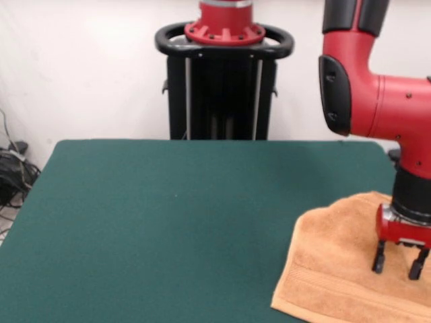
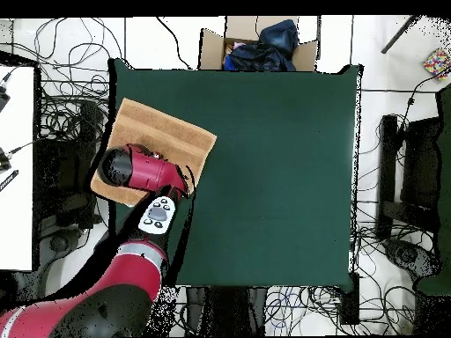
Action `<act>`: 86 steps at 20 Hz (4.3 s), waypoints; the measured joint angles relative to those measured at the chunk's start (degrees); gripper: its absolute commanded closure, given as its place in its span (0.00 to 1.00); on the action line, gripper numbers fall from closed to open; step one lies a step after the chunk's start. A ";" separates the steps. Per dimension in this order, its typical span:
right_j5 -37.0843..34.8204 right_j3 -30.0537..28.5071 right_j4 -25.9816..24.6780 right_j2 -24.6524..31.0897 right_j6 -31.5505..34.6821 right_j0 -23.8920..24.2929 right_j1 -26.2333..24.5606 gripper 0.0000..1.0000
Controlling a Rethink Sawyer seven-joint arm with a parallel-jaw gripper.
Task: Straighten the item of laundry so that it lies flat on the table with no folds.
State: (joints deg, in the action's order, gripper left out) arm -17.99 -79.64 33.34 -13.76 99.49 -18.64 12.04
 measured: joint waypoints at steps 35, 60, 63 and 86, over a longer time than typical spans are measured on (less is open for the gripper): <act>19.29 -9.22 0.45 -8.09 0.00 2.19 0.96 0.00; -2.35 0.32 -11.65 6.28 0.00 22.84 1.85 1.00; -3.13 0.99 -12.08 6.29 0.00 22.78 1.71 1.00; -4.14 3.14 -16.98 6.47 0.00 22.54 1.43 0.00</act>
State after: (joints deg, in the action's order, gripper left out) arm -22.13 -76.50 16.36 -7.29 99.49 3.90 13.47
